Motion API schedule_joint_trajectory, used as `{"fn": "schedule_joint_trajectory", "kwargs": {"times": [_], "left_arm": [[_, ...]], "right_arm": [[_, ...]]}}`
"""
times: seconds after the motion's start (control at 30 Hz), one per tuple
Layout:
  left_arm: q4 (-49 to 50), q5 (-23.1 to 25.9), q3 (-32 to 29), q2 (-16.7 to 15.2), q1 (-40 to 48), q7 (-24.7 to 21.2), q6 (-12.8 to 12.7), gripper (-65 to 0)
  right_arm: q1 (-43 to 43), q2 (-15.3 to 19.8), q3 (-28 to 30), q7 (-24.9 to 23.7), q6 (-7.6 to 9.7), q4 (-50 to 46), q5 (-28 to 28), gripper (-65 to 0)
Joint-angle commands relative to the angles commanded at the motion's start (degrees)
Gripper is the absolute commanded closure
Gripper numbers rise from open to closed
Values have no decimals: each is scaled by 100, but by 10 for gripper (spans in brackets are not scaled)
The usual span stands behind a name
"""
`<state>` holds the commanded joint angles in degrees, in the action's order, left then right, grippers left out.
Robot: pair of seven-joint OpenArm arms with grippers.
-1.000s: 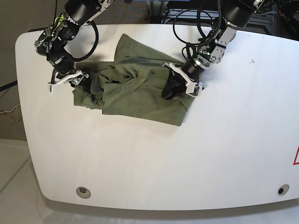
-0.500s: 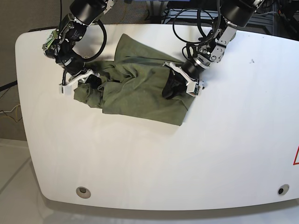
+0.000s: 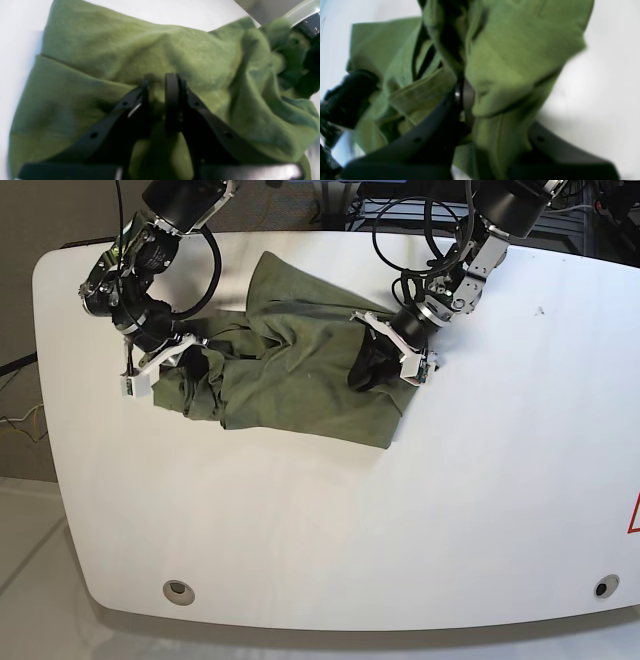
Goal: Fold the T-shirt properly
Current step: 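Lift the bundle end with the right gripper and fold it toward the left gripper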
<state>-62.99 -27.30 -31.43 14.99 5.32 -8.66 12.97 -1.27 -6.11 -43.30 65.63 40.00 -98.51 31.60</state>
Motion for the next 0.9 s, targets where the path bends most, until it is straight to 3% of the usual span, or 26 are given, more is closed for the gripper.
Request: {"fn": "schedule_joint_trajectory", "kwargs": {"times": [0.43, 0.77, 0.9], "left_arm": [[0, 0, 0, -9, -35, 0, 0, -73], [-475, 18, -18, -35, -53, 9, -9, -75], [-738, 26, -53, -35, -53, 18, -237, -77]], "right_arm": [[-97, -123, 457, 730, 0, -985, 677, 0], [-97, -202, 1336, 703, 0, -1064, 914, 0], [-114, -202, 1723, 695, 0, -1055, 905, 0]]}}
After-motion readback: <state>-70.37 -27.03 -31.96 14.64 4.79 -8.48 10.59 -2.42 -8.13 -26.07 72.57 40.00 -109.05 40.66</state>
